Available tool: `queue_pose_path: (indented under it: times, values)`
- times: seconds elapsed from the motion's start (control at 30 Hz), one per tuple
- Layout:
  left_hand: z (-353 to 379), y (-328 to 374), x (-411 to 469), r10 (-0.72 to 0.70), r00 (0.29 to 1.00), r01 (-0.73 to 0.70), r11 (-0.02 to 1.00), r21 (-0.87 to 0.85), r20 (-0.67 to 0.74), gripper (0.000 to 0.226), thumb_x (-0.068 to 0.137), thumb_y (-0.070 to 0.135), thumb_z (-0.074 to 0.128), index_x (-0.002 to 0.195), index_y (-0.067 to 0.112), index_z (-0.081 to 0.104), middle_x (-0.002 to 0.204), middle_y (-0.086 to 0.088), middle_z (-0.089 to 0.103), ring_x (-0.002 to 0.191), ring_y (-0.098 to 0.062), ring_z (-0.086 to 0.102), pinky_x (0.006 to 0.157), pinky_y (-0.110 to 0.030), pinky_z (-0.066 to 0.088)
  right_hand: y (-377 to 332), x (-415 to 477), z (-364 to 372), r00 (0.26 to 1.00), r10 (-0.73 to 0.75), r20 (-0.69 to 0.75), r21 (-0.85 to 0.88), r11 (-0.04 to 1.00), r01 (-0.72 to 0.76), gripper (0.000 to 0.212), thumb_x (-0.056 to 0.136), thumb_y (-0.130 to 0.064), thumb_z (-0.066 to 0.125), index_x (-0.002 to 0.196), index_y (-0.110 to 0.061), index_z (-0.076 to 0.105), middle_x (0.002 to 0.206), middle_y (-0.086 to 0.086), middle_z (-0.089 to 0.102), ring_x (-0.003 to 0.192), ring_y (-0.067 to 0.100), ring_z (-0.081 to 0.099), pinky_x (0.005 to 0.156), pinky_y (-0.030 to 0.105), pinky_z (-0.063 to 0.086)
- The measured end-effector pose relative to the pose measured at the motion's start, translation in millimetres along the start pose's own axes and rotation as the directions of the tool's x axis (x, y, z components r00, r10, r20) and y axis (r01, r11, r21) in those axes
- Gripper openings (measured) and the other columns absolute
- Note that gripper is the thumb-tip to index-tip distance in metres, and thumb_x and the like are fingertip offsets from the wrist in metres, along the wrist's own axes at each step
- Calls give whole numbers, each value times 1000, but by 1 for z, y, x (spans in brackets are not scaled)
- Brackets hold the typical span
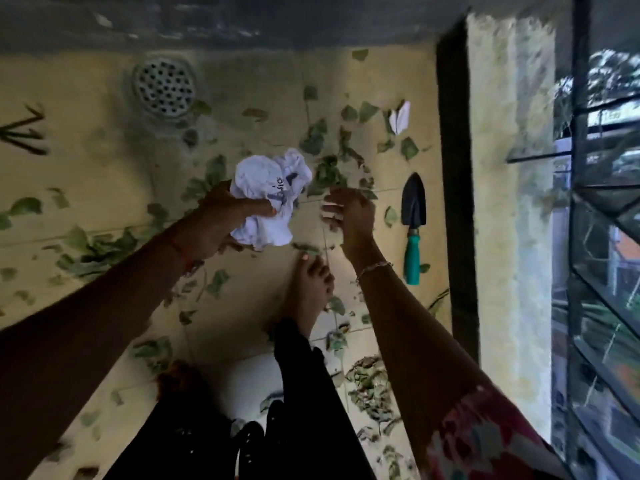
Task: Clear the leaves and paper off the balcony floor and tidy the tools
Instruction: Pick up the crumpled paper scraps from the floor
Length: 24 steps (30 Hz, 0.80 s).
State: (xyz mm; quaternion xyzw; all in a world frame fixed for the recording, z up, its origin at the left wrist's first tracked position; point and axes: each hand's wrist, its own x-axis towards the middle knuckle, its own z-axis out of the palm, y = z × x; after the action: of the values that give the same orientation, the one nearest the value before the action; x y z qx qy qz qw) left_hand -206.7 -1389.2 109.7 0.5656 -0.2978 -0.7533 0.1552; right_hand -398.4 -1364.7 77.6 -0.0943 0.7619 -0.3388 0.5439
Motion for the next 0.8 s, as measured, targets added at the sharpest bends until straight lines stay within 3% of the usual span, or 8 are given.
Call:
queue_pose_path:
  times: [0.07,0.13,0.23,0.37,0.47,0.6,0.7,0.8]
  values:
    - [3,3,12,3,1000,-4,999,44,16,33,74,13,73,106,12,65,93,-1,73,84,-13,67,67,-21,50,-1,28,-14,976,-132,-173,-225,970,91,17,86,-4,55,94,3,68,87,13,64,70,21,56,57,20,46]
    - [11,7,33,3,999,-7,996,87,43,44,66,22,71,109,13,65,97,-4,71,83,-14,65,66,-23,49,-9,66,-31,939,-277,-203,-477,866,152,23,86,-7,60,107,-1,67,111,14,61,99,25,57,82,22,47]
    - [19,9,59,0,1000,-2,995,98,27,42,66,24,66,107,13,65,90,-4,68,72,-11,61,56,-19,46,-30,109,-48,956,-290,-44,-790,596,144,37,92,-23,56,129,-18,55,147,13,31,136,36,23,111,45,24]
    - [20,3,82,-7,1000,9,996,92,-28,45,71,15,73,116,13,63,97,-2,70,82,-12,64,61,-20,48,-51,155,-55,964,-256,66,-870,458,181,47,96,-33,50,142,-30,40,157,12,8,143,37,1,113,56,7]
    - [22,-5,91,-37,998,42,992,120,-41,32,84,5,65,115,12,62,78,10,71,64,0,65,51,-13,47,-52,189,-57,958,-284,48,-848,495,190,58,92,-35,55,145,-26,32,152,12,22,140,36,19,115,52,17]
    - [18,-11,90,-59,996,67,990,120,-66,39,86,3,61,124,10,58,99,0,68,68,1,66,53,-12,48,-47,207,-57,931,-322,-174,-573,801,170,53,84,-28,65,131,-13,42,125,11,52,116,29,50,100,52,41]
    - [19,-17,77,-111,991,119,988,99,-77,39,87,1,60,125,8,56,100,-7,67,71,-1,65,56,-14,51,-50,193,-62,850,-466,-245,-513,806,293,20,85,-22,66,104,-19,68,107,4,67,102,21,61,97,43,46]
    - [23,20,37,-24,997,28,998,63,-70,40,86,-1,60,126,6,56,99,-6,66,77,-6,65,60,-17,49,-54,162,-65,753,-631,-188,-480,728,490,10,87,-16,65,88,-11,74,89,0,72,80,7,66,78,13,50]
